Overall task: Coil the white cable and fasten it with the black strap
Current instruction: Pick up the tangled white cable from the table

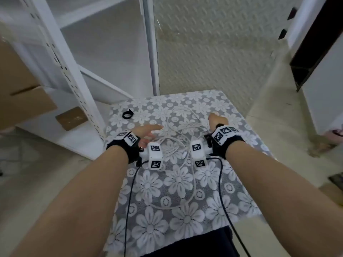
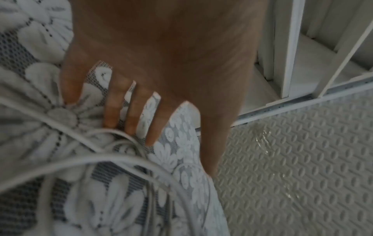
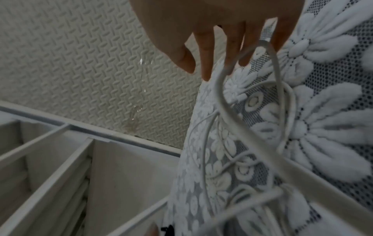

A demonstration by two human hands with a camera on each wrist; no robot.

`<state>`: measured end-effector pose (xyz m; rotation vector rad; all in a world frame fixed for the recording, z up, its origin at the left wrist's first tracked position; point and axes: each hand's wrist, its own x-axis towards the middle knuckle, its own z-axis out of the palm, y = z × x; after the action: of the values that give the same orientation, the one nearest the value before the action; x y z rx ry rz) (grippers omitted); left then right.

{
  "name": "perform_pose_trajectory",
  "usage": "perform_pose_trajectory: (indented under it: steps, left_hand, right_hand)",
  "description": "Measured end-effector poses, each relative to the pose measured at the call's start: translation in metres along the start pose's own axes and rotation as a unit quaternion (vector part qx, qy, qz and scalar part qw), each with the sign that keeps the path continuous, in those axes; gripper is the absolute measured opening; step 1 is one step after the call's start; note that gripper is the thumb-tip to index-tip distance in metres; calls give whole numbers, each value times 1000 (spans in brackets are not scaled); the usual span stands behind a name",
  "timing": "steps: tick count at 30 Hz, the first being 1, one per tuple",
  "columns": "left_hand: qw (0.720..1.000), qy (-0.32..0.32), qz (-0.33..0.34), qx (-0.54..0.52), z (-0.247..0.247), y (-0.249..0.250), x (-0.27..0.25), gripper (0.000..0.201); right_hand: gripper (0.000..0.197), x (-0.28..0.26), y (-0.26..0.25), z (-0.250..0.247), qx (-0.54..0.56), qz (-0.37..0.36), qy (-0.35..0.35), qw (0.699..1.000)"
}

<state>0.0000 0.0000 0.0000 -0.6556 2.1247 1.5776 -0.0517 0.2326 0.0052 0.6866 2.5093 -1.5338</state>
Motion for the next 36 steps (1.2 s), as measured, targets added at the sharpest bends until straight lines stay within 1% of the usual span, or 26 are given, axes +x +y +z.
perform_pose_trajectory:
  steps: [1,2,4,5,6,8,10,13,14,16,17,18,19,20,21,22,23,24,25,26,27,29,31,34,35,36]
  left_hand:
    - [998,-40,-8,41,1,0,-5,39]
    - [992,-69,-14,100,1,-2,-2,53]
    - [969,-96,-10,225,3,-10,8,88]
    - [961,-102,-8,256,4,-14,17,95]
    - [957,-98,-5,272,6,-17,24,89]
    - [959,-88,11,268,10,-17,24,60]
    - [963,-73,30,257,13,-19,28,45]
    - [964,-57,50,257,17,-21,25,44]
    - [963,-68,61,253,16,-20,22,48]
    - [969,-123,77,202,15,-18,15,54]
    - [970,-149,84,174,15,-16,10,52]
    - [968,-160,91,169,15,-16,7,46]
    - [966,-147,90,190,15,-17,7,44]
    - [963,-120,86,224,17,-18,8,44]
    - [961,-89,83,250,19,-19,10,43]
    - [960,-59,86,259,21,-19,12,37]
    - [963,-34,91,252,21,-20,15,30]
    - [966,-11,99,240,20,-18,18,23]
    - [969,10,102,225,18,-15,22,15]
    - [972,31,108,207,16,-11,25,9]
    - [976,47,113,178,13,-6,27,10]
    - [988,54,117,81,10,8,31,24]
    - [991,55,121,-5,9,24,30,25]
    - [984,64,153,-61,3,45,43,33]
    - [981,71,161,-78,0,53,50,35]
    - [978,85,165,-96,-4,58,58,34]
  right_hand:
    - [47,-4,-1,2,-22,6,-18,1000]
    - [48,-5,2,4,-33,23,-33,999]
    - [48,-8,8,12,-25,57,-91,994]
    - [50,-10,10,16,-30,63,-111,991]
    - [52,-8,14,21,-33,66,-116,990]
    - [57,-9,15,25,-38,69,-113,990]
    - [62,-6,15,27,-41,72,-116,990]
    - [65,-1,18,30,10,89,-134,987]
    - [66,-2,18,31,31,93,-143,985]
    - [70,-4,16,34,29,78,-165,983]
    - [71,-5,16,36,22,69,-176,982]
    - [69,-4,16,39,18,63,-183,981]
    - [63,-3,17,41,9,60,-189,980]
    - [52,-3,17,44,-9,54,-197,979]
    - [36,-3,16,46,-32,43,-205,977]
    - [23,-3,15,48,-56,35,-206,976]
    - [20,-2,14,49,-62,27,-201,977]
    - [23,0,11,50,-43,22,-194,980]
    - [27,3,9,49,5,20,-187,982]
    - [29,7,5,49,72,26,-181,980]
    - [30,13,2,47,143,31,-175,974]
    - [28,23,-7,45,281,44,-148,947]
    - [25,31,-19,42,398,25,-107,911]
    - [27,46,-34,37,496,7,-43,867]
    - [27,54,-37,35,525,10,-30,851]
    - [26,60,-39,34,541,18,-28,841]
